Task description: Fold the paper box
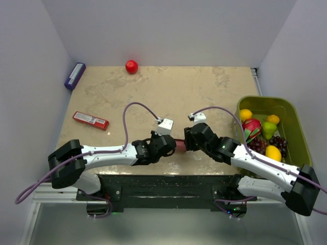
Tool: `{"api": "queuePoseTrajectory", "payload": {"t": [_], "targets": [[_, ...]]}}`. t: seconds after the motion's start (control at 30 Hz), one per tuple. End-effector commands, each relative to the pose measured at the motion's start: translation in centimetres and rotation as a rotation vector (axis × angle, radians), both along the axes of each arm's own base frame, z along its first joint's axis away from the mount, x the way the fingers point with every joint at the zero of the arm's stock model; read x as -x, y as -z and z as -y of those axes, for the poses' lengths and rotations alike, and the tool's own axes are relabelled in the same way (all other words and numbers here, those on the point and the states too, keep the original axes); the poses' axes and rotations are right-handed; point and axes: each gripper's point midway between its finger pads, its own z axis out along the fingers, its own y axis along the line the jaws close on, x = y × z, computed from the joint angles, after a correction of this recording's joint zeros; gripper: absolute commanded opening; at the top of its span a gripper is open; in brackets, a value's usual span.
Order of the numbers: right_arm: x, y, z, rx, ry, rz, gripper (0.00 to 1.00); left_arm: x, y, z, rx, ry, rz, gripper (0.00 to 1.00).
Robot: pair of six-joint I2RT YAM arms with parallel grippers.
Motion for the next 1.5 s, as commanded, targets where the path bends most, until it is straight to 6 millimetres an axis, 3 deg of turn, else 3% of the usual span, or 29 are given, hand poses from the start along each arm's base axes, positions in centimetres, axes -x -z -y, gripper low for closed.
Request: {"api": "queuePoseTrajectory", "payload": {"t": [0.0, 0.2, 0.6, 0.73, 0.87, 0.97, 1.47], "targets": [[-0.2, -0.5, -0.1, 0.01, 0.002, -0.003, 0.45, 3.8, 5.8, -3.8, -0.225, 0.068, -0.2, 0.0], [-0.4, 0.2, 0.4, 0.043, 0.025, -0.01, 0.36, 3.8, 5.9, -3.9, -0.231, 0.068, -0.201, 0.0], [-1.3, 1.5, -0.2, 0.029, 0.03, -0.018, 0.3, 3.8, 5.9, -3.9, -0.233, 0.07, -0.202, 0.0], [-1.5, 1.7, 0.0, 0.034, 0.036, -0.02, 0.22, 3.8, 5.8, -3.9, -0.233, 0.071, -0.201, 0.0], [-1.6, 1.6, -0.1, 0.005, 0.032, -0.023, 0.06, 3.9, 6.2, -3.9, -0.243, 0.077, -0.204, 0.0], [-1.9, 1.7, 0.1, -0.032, 0.036, -0.04, 0.0, 4.0, 6.7, -4.2, -0.261, 0.078, -0.21, 0.0], [-2.1, 2.7, -0.1, -0.136, 0.034, -0.132, 0.0, 4.0, 7.3, -4.3, -0.313, 0.079, -0.209, 0.0]]}}
